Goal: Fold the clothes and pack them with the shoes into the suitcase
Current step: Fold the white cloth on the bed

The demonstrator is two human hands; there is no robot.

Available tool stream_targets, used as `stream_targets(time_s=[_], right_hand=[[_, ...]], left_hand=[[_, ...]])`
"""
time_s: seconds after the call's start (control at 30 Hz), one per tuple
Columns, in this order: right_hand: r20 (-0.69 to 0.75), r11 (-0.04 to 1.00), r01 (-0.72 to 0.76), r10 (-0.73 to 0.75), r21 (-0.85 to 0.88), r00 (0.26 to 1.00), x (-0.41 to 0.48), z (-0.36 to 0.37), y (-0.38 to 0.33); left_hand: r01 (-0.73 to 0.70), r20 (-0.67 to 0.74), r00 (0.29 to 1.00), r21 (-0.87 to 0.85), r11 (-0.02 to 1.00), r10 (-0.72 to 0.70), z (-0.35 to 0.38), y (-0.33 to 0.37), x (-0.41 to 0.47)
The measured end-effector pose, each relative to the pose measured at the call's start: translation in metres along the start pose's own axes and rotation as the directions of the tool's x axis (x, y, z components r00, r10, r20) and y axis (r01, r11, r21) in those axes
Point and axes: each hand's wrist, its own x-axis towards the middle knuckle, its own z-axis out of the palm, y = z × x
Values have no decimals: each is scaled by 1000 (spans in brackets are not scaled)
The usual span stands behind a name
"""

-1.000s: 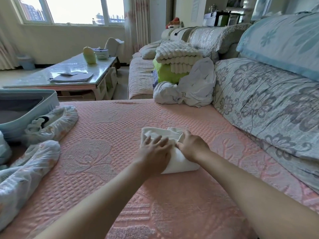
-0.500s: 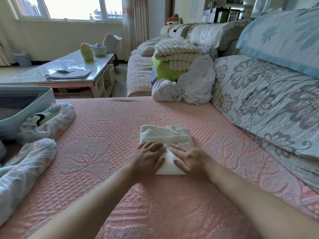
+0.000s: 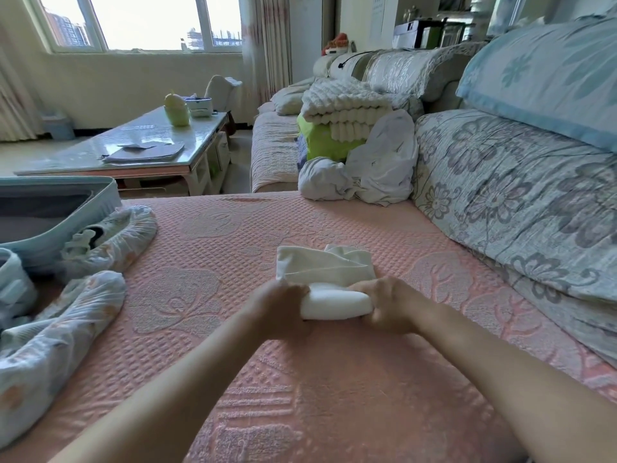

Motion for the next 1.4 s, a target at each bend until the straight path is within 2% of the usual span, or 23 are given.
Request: stream_targets(time_s=[0.1,0.2,0.27,0.33,0.4,0.5,0.57,0.63,0.73,0.83,0.9,1.03,1.17,1.23,1.33,1.4], right_hand=[[87,991,-57,46,125,995,-10,-23,-7],[155,912,-145,91,385,984,-18,-37,-10],[134,841,-187,138,508,981,-16,-37,-8],[40,812,-223,240,539,970,-8,-32,-5],[-80,838,-262,339,479,937,4,-25,0],[-159,912,-319,366,258,917,19,-14,4],[-185,925,-366,380,104,907,26,-9,3],[-265,920,-378,341,-105,902,31,-4,0],[-405,902,-257,104,-346,908,38,3,-7],[-353,944,-27,-96,-328,931,47,11,-6],[-227,966,32,-92,-256,969,53,16,-1],[-21,974,-48,45,-220,999,63,24,13],[15,993,-93,95,-79,995,73,26,24],[33,992,-103,105,-68,994,73,24,24],[-29,966,-98,94,-240,995,69,18,15],[-177,942,-51,-9,-331,984,64,19,10]], left_hand=[[36,72,997,-179,983,-24,-24,-3,-6],[142,166,983,-448,883,-74,-38,-12,-16],[201,121,980,-607,769,-161,-39,-20,-19],[217,-7,955,-665,714,-297,-35,-25,-14],[296,-90,906,-564,771,-413,-30,-22,-5],[364,-223,879,-262,894,-422,-22,-10,13],[283,-347,884,-141,949,-315,-18,-1,26],[174,-391,904,-28,984,-171,-10,13,38],[60,-356,934,63,996,-34,7,32,47],[34,-238,971,-20,999,-38,22,32,49],[41,-161,986,-17,999,-43,29,20,54],[44,-107,993,-91,995,-54,35,-8,60],[82,-22,996,-238,968,-90,36,-27,60],[118,55,993,-274,955,-107,33,-28,58],[120,112,988,-111,987,-107,23,-22,57],[30,-2,1000,65,997,-30,16,-17,54]])
